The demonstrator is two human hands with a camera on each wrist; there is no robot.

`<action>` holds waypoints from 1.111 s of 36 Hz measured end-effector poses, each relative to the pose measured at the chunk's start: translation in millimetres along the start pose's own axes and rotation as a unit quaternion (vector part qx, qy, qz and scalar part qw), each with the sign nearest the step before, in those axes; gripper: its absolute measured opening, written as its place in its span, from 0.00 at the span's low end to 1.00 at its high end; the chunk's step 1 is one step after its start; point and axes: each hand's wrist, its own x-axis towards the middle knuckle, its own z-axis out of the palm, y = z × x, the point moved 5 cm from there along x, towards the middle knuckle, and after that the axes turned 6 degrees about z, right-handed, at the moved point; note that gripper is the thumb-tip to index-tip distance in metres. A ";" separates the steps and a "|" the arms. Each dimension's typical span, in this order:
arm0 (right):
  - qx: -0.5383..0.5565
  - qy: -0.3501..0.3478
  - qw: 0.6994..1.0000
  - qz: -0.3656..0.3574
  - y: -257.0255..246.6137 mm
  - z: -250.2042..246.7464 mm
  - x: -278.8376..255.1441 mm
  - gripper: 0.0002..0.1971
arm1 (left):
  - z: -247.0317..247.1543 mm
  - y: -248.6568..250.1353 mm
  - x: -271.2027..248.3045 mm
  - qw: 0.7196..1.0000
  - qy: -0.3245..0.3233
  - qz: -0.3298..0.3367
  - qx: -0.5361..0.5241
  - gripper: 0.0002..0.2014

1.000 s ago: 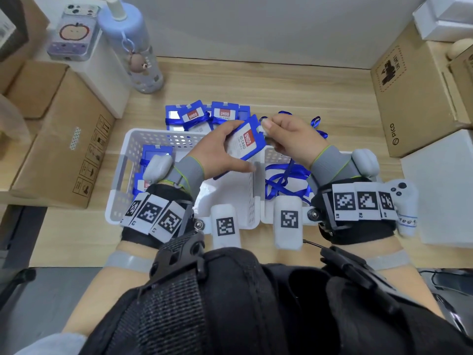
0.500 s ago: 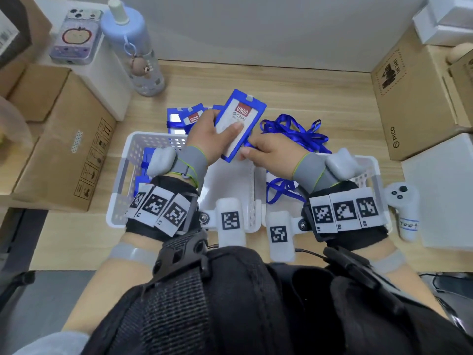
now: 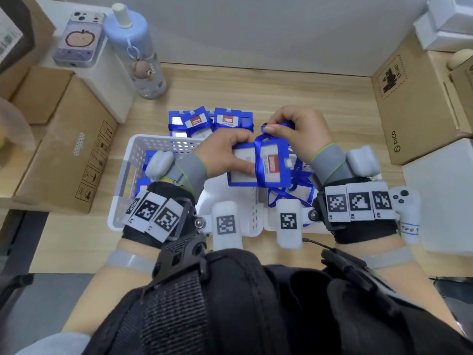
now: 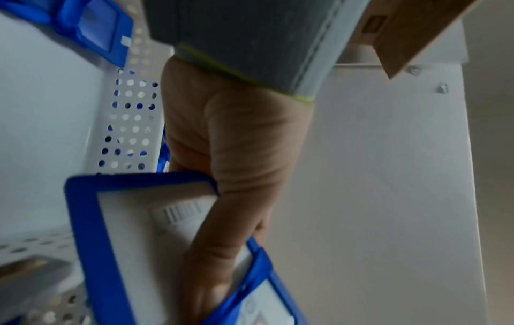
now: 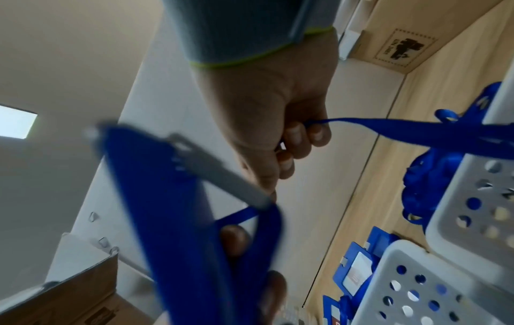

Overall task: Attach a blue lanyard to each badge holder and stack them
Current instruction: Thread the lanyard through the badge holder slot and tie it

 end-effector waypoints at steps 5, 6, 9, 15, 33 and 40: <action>0.016 -0.034 0.999 0.018 3.8 11.0 -6.5 0.09 | -18.9 -5.1 5.4 0.982 0.147 -0.003 -0.122 0.15; 0.013 -0.051 0.998 0.017 0.6 13.5 -9.2 0.10 | -22.5 -6.8 6.3 0.976 0.174 -0.012 -0.132 0.14; -0.021 -0.114 0.993 -0.003 -6.9 24.6 -15.1 0.10 | -32.8 -15.8 7.1 0.963 0.247 -0.043 -0.099 0.12; -0.124 -0.207 0.970 -0.030 -13.8 35.0 -21.5 0.15 | -40.8 -25.4 6.7 0.954 0.280 -0.079 0.068 0.11; -0.099 -0.033 0.994 -0.031 -5.2 5.9 4.3 0.09 | -8.3 -13.2 6.8 0.997 0.000 -0.017 0.076 0.16; -0.115 -0.093 0.989 -0.008 0.6 19.5 -7.1 0.10 | -34.5 -24.4 4.8 0.973 0.200 -0.045 -0.103 0.13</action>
